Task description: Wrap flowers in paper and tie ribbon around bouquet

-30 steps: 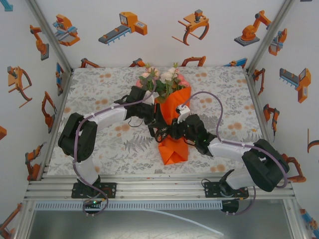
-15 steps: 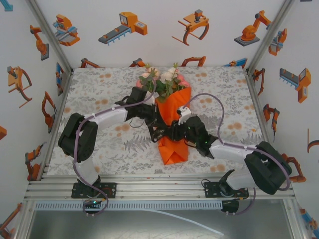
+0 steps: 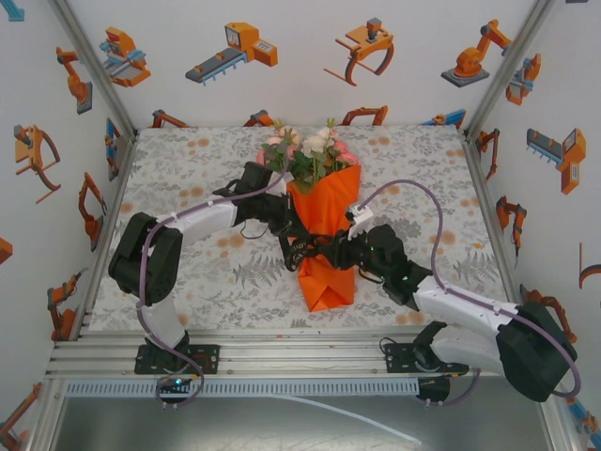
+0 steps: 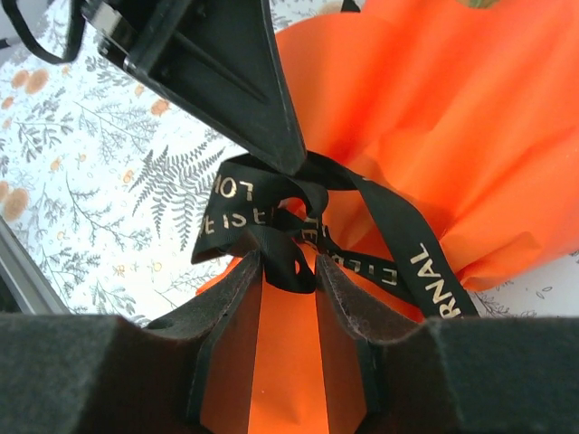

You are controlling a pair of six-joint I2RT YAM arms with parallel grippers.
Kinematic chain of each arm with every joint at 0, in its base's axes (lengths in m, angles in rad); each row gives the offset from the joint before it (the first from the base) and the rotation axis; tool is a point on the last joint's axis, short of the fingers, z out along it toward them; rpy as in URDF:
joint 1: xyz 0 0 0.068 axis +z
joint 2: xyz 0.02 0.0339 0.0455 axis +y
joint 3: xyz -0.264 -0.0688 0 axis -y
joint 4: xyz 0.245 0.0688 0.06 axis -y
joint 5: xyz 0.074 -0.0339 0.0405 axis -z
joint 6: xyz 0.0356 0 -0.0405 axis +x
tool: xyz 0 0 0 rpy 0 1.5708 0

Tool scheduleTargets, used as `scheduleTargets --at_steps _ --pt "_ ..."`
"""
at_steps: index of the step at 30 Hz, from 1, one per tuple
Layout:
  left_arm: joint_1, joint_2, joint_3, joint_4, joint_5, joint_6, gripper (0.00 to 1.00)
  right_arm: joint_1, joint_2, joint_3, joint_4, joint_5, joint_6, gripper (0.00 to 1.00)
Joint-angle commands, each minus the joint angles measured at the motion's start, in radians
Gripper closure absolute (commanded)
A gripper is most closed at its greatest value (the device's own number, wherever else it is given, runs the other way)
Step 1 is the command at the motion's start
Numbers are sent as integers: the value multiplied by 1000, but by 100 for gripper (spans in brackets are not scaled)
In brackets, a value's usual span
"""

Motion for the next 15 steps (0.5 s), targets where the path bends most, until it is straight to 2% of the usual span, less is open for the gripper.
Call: scheduleTargets --at_steps 1,5,8,11,15 --pt "1 -8 43 -31 5 12 97 -1 34 17 0 -11 -28 71" --pt "1 -10 46 -35 17 14 92 0 72 42 13 -10 -30 81" --pt "0 -28 55 -68 1 31 78 0 92 62 12 -44 -45 85" --pt "0 -74 86 -159 -77 93 65 0 76 55 -3 -58 -40 92" --pt "-11 -140 143 -320 -219 254 58 0 13 34 -63 -90 -46 100"
